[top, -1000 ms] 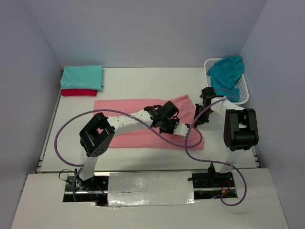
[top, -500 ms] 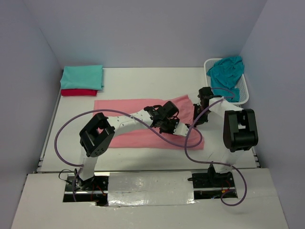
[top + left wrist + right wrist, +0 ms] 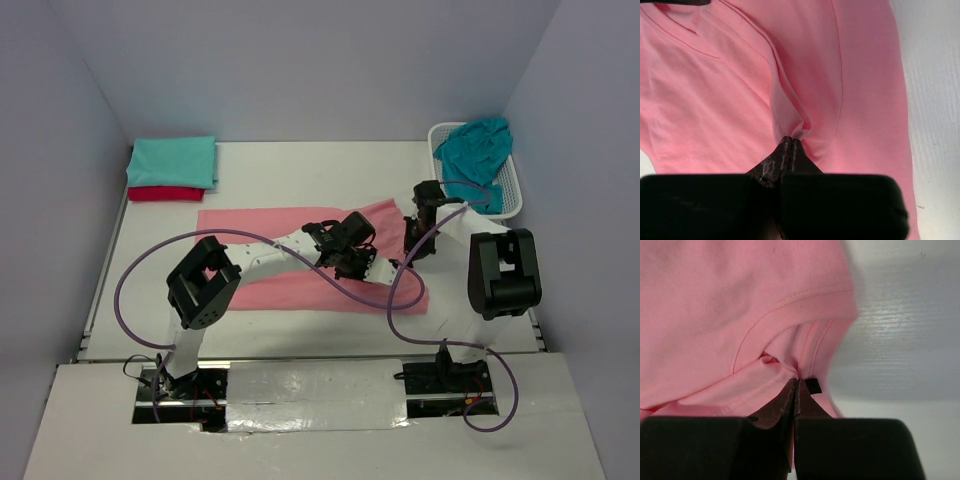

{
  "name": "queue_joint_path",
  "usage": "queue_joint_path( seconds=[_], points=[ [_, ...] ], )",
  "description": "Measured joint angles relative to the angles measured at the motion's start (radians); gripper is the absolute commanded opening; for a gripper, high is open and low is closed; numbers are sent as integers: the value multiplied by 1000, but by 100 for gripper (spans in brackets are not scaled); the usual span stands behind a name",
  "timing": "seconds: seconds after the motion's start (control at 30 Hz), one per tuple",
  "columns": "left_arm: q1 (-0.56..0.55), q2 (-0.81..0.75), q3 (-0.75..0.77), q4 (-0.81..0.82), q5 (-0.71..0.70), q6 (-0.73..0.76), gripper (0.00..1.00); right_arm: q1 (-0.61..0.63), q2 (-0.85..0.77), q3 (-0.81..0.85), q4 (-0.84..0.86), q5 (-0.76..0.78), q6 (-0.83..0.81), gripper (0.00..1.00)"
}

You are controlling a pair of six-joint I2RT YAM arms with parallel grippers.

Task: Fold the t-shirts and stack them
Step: Fold the flattened tshirt in 1/3 of the way

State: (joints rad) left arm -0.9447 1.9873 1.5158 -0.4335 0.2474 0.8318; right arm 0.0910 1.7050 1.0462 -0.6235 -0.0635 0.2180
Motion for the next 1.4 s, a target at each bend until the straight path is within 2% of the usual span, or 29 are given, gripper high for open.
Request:
queue_joint_path(
  seconds=[0.17, 0.3, 0.53, 0.7, 0.93, 0.97, 1.07, 1.1, 1.13, 1.17, 1.3, 1.37, 1.4],
  points=[
    [3, 0, 0, -2, 2, 0, 0, 16, -11, 5, -23, 23, 5, 0],
    [14, 0, 0, -34, 24, 4, 0, 25, -101, -13, -64, 31, 45, 0],
    [39, -1, 0, -99, 82, 37, 0, 31, -353, -237, -100, -22, 138, 0],
    [39, -2, -5, -127, 128, 85, 0, 31, -345, -329, -106, -49, 183, 0],
    [39, -3, -39, -169, 166, 180, 0, 31, -295, -334, -95, -41, 194, 0],
    [39, -3, -39, -180, 173, 198, 3, 31, -295, -334, -95, -37, 193, 0],
    [38, -3, -39, -216, 180, 254, 16, 29, -294, -333, -94, -34, 193, 14],
    [38, -3, -39, -222, 181, 269, 22, 28, -293, -333, -93, -34, 194, 24],
    [38, -3, -39, -230, 180, 277, 29, 27, -290, -333, -92, -34, 191, 31],
    [38, -3, -39, -237, 180, 291, 33, 26, -288, -333, -91, -37, 188, 38],
    [38, -3, -30, -282, 174, 294, 46, 25, -288, -317, -97, -46, 183, 58],
    [38, -3, -8, -304, 166, 283, 47, 19, -296, -288, -111, -50, 176, 63],
    [39, -3, 13, -315, 158, 268, 54, 14, -307, -266, -116, -54, 174, 63]
  ],
)
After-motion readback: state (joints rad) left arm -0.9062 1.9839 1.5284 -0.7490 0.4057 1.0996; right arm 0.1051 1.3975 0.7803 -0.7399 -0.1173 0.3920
